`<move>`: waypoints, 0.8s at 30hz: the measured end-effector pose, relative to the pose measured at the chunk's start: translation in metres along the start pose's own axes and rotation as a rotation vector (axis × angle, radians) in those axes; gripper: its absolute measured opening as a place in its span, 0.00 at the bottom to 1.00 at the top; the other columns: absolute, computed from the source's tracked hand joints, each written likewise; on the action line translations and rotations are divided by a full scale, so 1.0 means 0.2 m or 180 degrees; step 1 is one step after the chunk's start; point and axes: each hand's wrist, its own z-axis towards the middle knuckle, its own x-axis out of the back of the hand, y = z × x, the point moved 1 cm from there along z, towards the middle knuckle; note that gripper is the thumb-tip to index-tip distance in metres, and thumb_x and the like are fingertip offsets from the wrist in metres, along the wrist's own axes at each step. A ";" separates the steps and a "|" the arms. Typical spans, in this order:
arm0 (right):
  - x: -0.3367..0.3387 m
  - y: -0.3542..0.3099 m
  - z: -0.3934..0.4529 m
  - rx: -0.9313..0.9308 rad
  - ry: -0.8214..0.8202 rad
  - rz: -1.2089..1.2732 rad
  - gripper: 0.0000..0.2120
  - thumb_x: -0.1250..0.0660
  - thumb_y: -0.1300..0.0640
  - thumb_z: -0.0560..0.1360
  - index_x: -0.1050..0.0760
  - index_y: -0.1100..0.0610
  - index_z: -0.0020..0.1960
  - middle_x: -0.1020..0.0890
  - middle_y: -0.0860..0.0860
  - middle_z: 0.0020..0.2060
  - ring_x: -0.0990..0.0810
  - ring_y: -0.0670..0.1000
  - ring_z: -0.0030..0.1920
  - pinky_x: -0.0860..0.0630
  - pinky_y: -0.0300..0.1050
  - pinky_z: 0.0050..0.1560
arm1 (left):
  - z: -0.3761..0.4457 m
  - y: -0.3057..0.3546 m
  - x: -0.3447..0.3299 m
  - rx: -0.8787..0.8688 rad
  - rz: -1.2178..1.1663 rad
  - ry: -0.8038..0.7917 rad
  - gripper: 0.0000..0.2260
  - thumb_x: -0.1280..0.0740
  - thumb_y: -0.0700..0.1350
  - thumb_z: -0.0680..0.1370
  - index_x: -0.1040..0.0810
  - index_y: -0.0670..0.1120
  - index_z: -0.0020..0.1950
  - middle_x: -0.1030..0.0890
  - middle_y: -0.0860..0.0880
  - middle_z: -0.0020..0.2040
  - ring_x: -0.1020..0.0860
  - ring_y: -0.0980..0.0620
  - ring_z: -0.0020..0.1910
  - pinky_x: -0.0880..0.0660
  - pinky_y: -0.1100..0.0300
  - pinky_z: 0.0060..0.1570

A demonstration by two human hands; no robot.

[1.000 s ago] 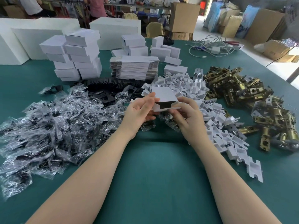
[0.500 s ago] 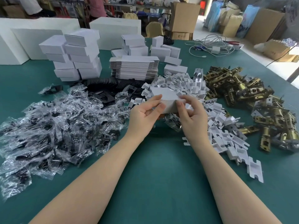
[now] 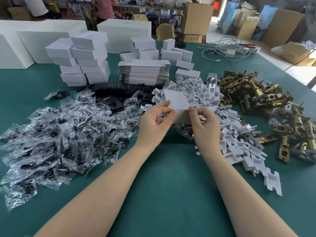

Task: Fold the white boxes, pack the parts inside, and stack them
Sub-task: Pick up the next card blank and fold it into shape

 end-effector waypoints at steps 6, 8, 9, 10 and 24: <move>-0.02 -0.01 -0.01 -0.0062 0.0045 0.0136 0.12 0.33 0.50 0.79 0.26 0.50 0.38 0.21 0.56 0.43 0.24 0.50 0.46 0.31 0.29 0.40 | 0.00 0.00 -0.01 0.0317 -0.0159 0.0087 0.04 0.30 0.48 0.78 0.19 0.56 0.44 0.24 0.50 0.68 0.21 0.53 0.61 0.25 0.70 0.41; -0.03 -0.01 -0.01 -0.0078 0.0055 0.0136 0.10 0.33 0.49 0.79 0.26 0.48 0.39 0.21 0.52 0.43 0.24 0.49 0.46 0.31 0.30 0.40 | 0.00 -0.01 -0.01 0.0365 -0.0120 0.0136 0.05 0.29 0.48 0.78 0.18 0.58 0.44 0.23 0.49 0.68 0.20 0.47 0.57 0.27 0.71 0.39; -0.03 -0.01 -0.01 -0.0104 0.0081 0.0155 0.09 0.33 0.48 0.78 0.26 0.47 0.40 0.21 0.50 0.43 0.24 0.47 0.46 0.30 0.31 0.41 | 0.00 -0.02 0.00 0.0353 -0.0097 0.0150 0.06 0.29 0.49 0.77 0.18 0.60 0.43 0.22 0.49 0.67 0.20 0.47 0.56 0.28 0.72 0.38; -0.03 -0.01 -0.01 -0.0145 0.0105 0.0191 0.06 0.32 0.47 0.78 0.25 0.44 0.43 0.21 0.47 0.45 0.24 0.43 0.46 0.29 0.33 0.42 | -0.01 -0.02 0.00 0.0340 -0.0100 0.0163 0.06 0.29 0.50 0.77 0.19 0.62 0.42 0.22 0.50 0.67 0.19 0.48 0.54 0.28 0.72 0.38; -0.04 0.01 -0.03 -0.0398 -0.0014 0.0351 0.12 0.32 0.52 0.77 0.24 0.43 0.60 0.21 0.34 0.53 0.21 0.38 0.38 0.26 0.28 0.37 | -0.01 -0.03 -0.02 0.0657 -0.0380 -0.0063 0.12 0.32 0.40 0.79 0.19 0.59 0.52 0.27 0.56 0.70 0.22 0.47 0.64 0.23 0.55 0.51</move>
